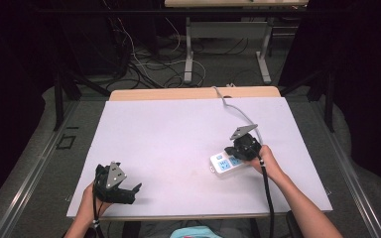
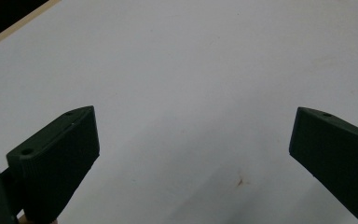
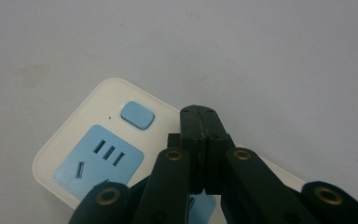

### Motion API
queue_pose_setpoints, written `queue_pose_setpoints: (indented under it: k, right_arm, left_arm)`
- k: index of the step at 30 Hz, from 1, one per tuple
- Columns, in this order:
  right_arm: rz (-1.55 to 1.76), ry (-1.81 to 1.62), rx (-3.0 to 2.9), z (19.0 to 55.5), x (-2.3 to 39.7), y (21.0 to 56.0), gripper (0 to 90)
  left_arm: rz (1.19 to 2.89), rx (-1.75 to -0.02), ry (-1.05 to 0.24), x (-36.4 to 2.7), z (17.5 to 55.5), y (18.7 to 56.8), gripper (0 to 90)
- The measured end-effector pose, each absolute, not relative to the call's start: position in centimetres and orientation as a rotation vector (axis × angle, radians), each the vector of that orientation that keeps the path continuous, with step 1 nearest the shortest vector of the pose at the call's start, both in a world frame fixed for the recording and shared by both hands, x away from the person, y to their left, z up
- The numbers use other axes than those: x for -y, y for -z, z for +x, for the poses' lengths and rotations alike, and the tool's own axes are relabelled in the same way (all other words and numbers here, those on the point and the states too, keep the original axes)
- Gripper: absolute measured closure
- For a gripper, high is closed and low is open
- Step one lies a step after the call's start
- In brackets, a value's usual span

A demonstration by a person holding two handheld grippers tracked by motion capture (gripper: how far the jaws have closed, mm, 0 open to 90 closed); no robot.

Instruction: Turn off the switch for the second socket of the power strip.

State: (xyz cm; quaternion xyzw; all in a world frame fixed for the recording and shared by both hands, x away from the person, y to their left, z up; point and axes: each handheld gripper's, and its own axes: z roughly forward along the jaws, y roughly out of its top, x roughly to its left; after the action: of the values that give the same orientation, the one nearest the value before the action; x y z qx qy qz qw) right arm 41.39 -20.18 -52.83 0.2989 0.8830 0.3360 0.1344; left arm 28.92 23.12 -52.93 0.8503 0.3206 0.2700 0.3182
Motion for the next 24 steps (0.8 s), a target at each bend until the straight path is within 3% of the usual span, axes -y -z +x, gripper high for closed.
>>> queue_pose_setpoints:
  k: [24]
  right_arm:
    - [0.869,-0.969,-2.56,41.27,20.08,52.8,90.0]
  left_arm:
    - [2.233,-0.841,-0.711,-23.09,28.89,52.94,1.3]
